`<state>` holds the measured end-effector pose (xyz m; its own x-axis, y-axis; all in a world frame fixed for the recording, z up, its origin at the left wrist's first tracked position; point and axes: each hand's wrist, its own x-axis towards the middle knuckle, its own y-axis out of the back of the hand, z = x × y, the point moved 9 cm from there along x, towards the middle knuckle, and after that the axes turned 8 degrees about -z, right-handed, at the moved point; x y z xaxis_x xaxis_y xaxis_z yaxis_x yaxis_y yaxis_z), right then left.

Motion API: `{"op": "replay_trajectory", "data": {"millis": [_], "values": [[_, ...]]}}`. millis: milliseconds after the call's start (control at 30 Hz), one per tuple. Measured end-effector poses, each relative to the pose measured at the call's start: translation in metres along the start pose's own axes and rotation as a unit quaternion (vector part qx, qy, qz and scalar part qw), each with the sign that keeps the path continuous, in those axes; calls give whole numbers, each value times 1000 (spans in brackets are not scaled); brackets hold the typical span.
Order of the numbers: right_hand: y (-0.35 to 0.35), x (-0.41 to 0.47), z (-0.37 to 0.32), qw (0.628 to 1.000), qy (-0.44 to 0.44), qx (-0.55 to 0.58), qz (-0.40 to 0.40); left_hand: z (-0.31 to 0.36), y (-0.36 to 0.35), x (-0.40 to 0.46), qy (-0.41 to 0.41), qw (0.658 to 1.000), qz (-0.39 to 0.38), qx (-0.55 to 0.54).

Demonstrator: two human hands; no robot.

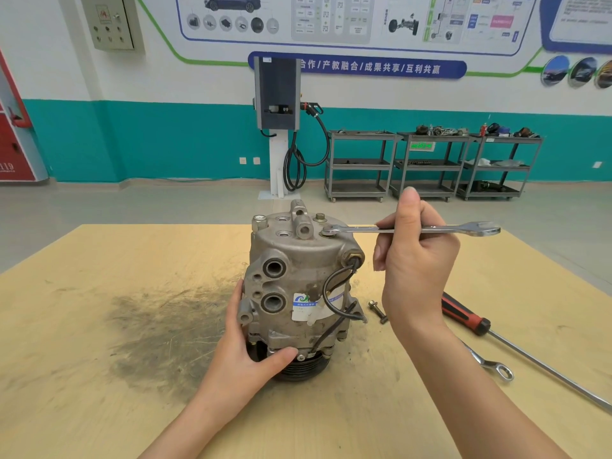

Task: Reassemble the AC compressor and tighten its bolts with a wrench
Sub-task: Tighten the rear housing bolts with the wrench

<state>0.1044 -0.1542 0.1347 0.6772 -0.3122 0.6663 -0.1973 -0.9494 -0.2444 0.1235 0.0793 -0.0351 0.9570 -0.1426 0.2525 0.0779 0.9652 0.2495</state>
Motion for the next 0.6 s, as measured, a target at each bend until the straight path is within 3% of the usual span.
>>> {"op": "replay_trajectory", "data": {"millis": [600], "values": [[-8, -3, 18, 996, -54, 71, -6, 3, 0, 0, -12, 1000, -7, -9]]}}
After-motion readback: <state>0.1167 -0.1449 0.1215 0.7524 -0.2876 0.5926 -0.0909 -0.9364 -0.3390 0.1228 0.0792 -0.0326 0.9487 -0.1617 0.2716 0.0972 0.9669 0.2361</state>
